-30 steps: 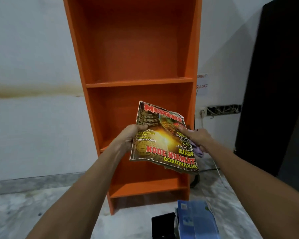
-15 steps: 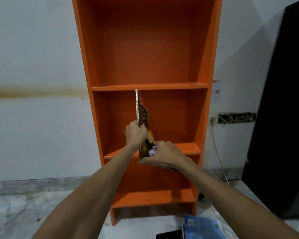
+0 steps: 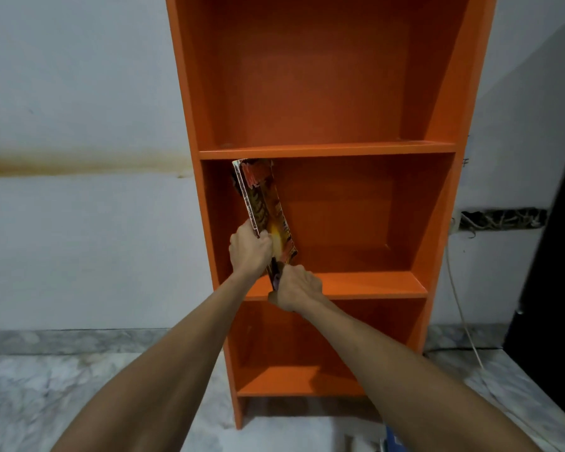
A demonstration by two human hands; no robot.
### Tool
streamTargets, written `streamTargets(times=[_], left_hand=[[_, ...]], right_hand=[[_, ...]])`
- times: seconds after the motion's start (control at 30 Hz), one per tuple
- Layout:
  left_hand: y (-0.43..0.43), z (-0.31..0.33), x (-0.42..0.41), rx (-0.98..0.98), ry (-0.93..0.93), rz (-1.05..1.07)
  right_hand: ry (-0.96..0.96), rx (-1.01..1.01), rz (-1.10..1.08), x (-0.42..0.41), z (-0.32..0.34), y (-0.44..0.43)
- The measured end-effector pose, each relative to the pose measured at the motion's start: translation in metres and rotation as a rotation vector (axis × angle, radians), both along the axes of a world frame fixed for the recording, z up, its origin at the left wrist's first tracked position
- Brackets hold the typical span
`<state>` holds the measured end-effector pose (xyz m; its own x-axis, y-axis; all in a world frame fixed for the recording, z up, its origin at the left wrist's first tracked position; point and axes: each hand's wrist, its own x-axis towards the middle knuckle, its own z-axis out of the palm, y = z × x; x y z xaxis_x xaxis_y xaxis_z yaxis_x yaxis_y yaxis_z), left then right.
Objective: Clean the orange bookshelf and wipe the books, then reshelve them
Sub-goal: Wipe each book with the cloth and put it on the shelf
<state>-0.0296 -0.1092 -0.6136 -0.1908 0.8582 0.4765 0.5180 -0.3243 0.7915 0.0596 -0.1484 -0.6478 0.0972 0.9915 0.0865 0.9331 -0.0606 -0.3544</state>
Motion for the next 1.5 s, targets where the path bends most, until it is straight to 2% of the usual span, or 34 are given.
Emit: streamTargets(times=[0.33, 0.47, 0.93, 1.5], left_hand=[[0.061, -0.015, -0.04, 0.08, 0.102, 0.078], [0.076, -0.023, -0.047, 0.004, 0.072, 0.124], [0.068, -0.017, -0.055, -0.122, 0.299, 0.207], [0.049, -0.018, -0.049, -0.181, 0.276, 0.222]], right_hand=[[0.094, -0.004, 0.04, -0.055, -0.023, 0.077], [0.064, 0.013, 0.042, -0.061, -0.033, 0.09], [-0.003, 0.043, 0.065, -0.062, -0.041, 0.091], [0.006, 0.082, 0.074, -0.029, -0.04, 0.067]])
